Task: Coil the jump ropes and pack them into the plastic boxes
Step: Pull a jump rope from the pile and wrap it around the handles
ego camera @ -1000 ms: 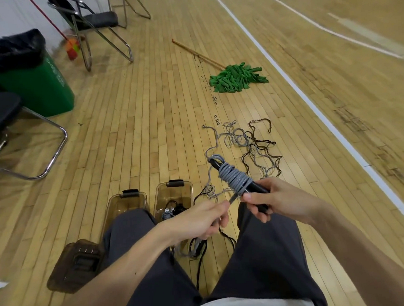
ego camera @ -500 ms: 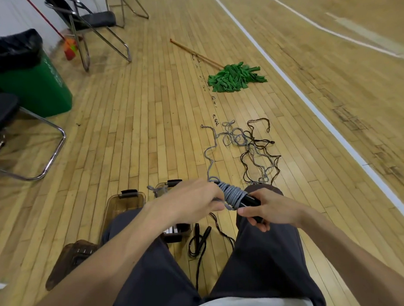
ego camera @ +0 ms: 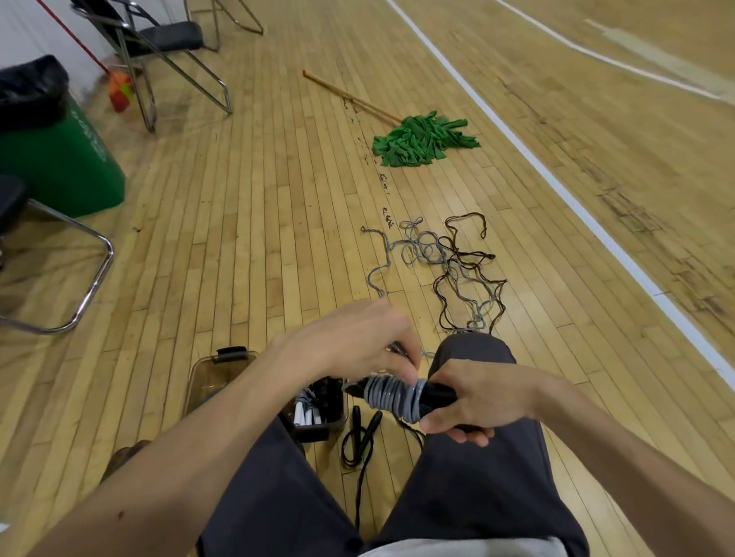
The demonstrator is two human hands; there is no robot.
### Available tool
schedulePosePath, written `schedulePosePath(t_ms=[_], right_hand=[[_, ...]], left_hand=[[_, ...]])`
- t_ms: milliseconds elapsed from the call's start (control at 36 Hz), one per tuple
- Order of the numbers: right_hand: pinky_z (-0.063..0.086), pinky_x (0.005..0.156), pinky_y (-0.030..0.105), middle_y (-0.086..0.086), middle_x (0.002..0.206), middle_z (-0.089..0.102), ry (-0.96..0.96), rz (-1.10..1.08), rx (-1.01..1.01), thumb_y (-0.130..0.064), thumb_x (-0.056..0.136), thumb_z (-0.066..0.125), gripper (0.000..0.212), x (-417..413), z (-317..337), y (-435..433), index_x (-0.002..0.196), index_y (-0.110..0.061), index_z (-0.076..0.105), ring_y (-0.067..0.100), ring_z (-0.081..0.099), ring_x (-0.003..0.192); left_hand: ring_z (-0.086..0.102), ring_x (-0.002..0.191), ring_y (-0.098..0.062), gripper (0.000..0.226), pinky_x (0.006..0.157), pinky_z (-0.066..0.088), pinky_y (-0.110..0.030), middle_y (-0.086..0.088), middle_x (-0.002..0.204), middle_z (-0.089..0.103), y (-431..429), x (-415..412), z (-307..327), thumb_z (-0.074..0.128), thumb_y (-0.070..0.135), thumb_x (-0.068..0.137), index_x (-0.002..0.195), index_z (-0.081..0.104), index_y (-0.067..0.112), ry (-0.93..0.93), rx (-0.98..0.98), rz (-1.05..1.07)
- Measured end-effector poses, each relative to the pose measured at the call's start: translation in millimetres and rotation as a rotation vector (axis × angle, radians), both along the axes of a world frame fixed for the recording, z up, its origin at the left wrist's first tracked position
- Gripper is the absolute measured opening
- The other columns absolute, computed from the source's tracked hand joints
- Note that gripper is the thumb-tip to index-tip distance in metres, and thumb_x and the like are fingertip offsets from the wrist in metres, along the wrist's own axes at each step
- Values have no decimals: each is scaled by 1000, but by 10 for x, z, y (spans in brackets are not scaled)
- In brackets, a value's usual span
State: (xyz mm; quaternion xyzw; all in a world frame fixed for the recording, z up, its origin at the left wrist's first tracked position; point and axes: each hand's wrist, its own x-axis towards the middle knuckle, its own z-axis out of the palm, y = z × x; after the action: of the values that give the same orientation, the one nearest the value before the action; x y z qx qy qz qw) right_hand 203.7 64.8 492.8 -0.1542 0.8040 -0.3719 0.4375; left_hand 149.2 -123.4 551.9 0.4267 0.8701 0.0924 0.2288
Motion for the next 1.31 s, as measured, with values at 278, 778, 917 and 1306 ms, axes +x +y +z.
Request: schedulePosePath(t_ms=[278, 778, 917, 1306], right_hand=[[47, 59, 36, 4, 69, 63, 43, 34, 22, -26, 99, 63, 23, 5, 113, -20, 81, -12, 58, 14, 54, 50], [47, 59, 24, -3, 68, 62, 75, 144, -109, -31, 98, 66, 27, 138, 225, -98, 89, -7, 57, 17, 56, 55], [46, 59, 19, 13, 75, 62, 109, 171, -239, -25, 98, 66, 24, 180, 345, -209, 95, -4, 57, 19, 56, 58], [50, 59, 27, 4, 75, 59, 60, -323, -568, -18, 99, 62, 4, 51, 184, -27, 95, -19, 63, 19, 56, 64]], left_hand=[[53, 68, 19, 19, 63, 35, -3, 30, 69, 56, 39, -4, -17, 70, 31, 92, 102, 79, 17, -149, 147, 52], [53, 60, -12, 16, 57, 44, -27, 10, 65, 65, -121, -75, -196, 78, 29, 85, 84, 77, 12, -470, 370, 306], [50, 44, -11, 19, 43, 41, -22, -15, 89, 70, -111, -44, -261, 76, 23, 87, 89, 73, 4, -507, 438, 386], [39, 50, -9, 22, 46, 33, -19, 0, 62, 47, -288, 83, -534, 41, 16, 107, 95, 57, 7, -673, 558, 706]])
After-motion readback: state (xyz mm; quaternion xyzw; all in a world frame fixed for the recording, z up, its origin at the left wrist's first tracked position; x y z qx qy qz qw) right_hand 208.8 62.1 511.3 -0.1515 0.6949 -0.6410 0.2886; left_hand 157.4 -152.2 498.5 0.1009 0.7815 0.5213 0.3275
